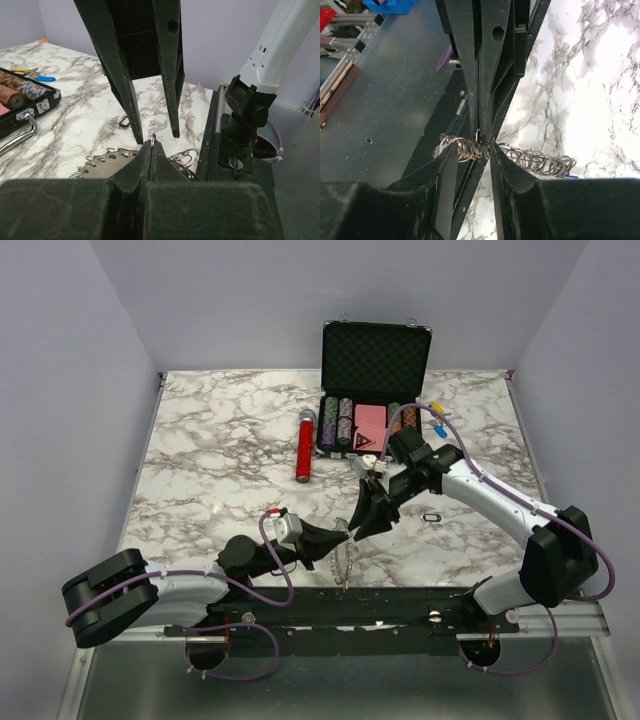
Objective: Put the keys on the keyring
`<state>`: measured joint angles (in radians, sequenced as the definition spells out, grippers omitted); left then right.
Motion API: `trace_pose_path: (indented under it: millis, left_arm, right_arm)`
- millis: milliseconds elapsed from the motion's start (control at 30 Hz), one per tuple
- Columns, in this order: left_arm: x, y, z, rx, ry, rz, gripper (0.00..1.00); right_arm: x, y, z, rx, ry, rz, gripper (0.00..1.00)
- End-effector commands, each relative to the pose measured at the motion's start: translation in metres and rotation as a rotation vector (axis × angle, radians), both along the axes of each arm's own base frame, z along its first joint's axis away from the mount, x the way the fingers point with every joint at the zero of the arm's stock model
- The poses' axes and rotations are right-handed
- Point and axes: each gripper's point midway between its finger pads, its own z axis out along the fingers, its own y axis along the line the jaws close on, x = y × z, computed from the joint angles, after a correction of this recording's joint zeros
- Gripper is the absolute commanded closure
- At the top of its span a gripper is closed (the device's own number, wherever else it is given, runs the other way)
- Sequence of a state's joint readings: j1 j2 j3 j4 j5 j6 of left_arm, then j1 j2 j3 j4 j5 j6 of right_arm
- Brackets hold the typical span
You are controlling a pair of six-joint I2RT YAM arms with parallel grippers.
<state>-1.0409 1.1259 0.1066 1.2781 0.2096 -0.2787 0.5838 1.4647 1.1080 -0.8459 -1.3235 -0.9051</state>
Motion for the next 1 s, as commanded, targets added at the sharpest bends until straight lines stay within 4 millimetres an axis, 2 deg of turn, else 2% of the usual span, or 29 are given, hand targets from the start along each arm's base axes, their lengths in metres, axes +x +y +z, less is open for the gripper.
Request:
trace_pose_path:
  millis: [0, 433, 733, 900, 933, 967]
  left_arm:
    - [0.004, 0.012, 0.052, -0.186, -0.069, 0.053, 1.00]
    - [0.011, 0.013, 0.053, -0.189, -0.049, 0.090, 1.00]
    - [0.013, 0.011, 0.052, -0.184, -0.043, 0.099, 1.00]
    - [0.014, 0.008, 0.038, -0.118, -0.027, 0.099, 1.00]
    - [0.014, 0.007, 0.033, -0.088, -0.023, 0.096, 0.98]
    - [0.013, 0.006, 0.028, -0.059, -0.017, 0.091, 0.92]
  right_arm:
    - [0.002, 0.002, -0.009, -0.024, 0.000, -0.007, 0.61]
    - [0.004, 0.007, -0.006, -0.023, 0.010, -0.006, 0.71]
    - [0.006, 0.008, -0.004, -0.024, 0.021, -0.012, 0.93]
    - [0.009, 0.007, -0.006, -0.051, 0.009, -0.029, 0.97]
    - [0.010, 0.007, -0.005, -0.057, 0.007, -0.034, 0.98]
    - [0.011, 0.007, -0.006, -0.064, -0.002, -0.040, 0.98]
